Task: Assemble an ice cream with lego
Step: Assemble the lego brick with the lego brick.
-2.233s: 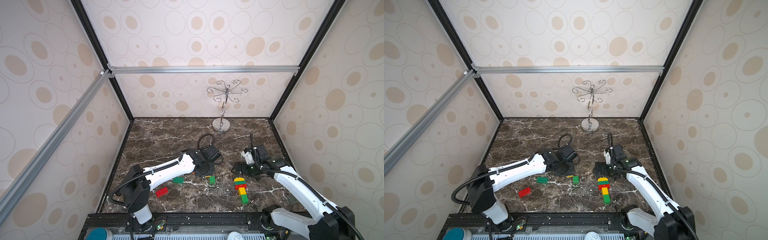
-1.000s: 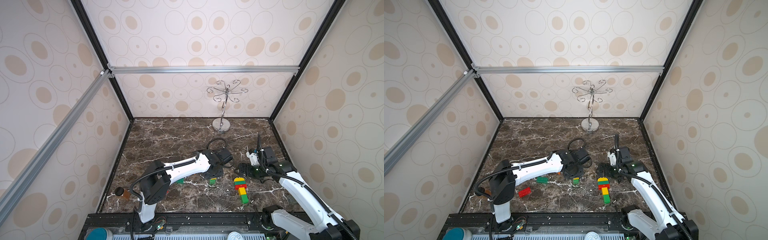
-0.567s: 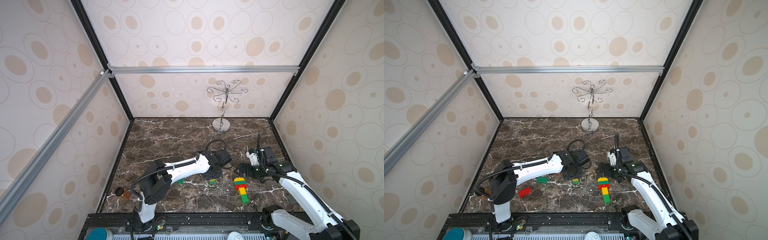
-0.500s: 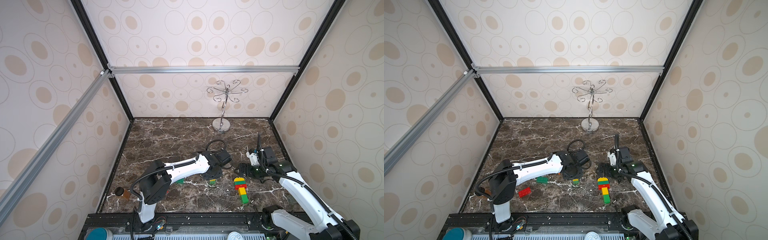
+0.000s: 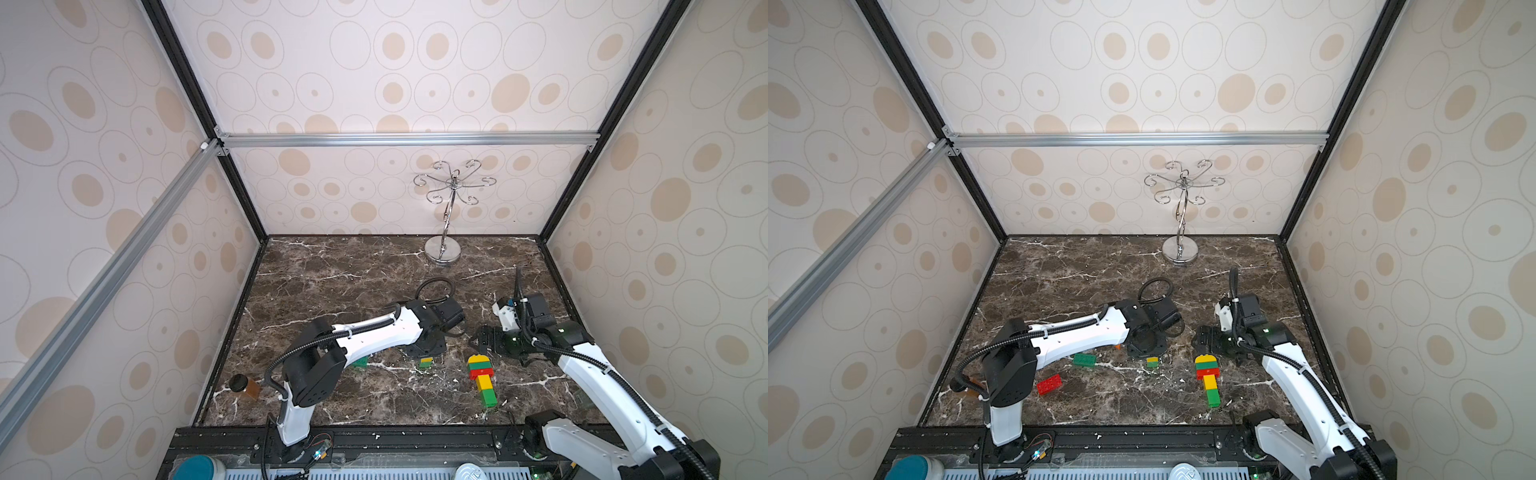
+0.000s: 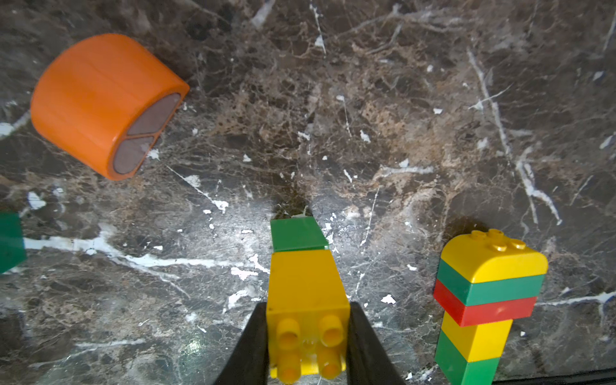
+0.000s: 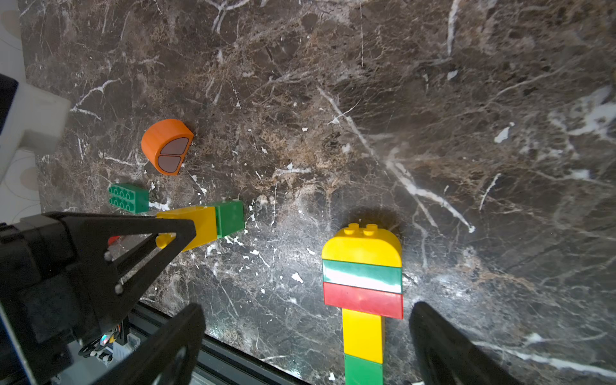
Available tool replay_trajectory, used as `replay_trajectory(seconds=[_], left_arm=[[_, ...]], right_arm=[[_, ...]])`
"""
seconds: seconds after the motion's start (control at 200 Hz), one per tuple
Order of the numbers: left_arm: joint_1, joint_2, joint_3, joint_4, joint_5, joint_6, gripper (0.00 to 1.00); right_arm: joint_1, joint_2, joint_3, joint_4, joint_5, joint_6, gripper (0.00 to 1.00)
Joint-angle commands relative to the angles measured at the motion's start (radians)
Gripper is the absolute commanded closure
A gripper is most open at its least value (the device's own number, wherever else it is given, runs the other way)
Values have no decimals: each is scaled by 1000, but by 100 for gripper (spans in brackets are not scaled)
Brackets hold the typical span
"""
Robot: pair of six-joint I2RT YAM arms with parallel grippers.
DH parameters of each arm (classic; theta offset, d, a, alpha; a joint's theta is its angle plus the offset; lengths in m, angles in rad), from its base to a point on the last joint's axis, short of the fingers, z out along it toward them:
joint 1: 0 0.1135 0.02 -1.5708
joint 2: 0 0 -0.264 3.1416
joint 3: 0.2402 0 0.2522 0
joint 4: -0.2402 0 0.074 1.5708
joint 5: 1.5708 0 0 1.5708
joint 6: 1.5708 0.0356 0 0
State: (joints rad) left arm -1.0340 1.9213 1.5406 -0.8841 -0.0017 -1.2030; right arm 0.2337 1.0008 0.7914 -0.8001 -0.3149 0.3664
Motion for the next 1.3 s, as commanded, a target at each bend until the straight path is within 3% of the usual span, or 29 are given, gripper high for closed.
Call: replay_trajectory(seconds=[0.0,0.255,0.575,0.81,1.296], left_arm=[[9,36,11,-73,-15,31,100],[7,52,38,-123,-35,36,100],[8,17,40,-64,-44,14,100],[7,3,-43,-27,0,2,100],[6,42,-106,-52,-21,71,100]], right_arm=[[-7,-10,-8,-16,-4,-18,1],[-8,-18,-8,-18,-2,-17,1],[-8,-19,-9,-12,-2,-17,2],[-8,-19,-8,-17,-1,-17,2],[-8,-16,-8,-16,1,-18,1]])
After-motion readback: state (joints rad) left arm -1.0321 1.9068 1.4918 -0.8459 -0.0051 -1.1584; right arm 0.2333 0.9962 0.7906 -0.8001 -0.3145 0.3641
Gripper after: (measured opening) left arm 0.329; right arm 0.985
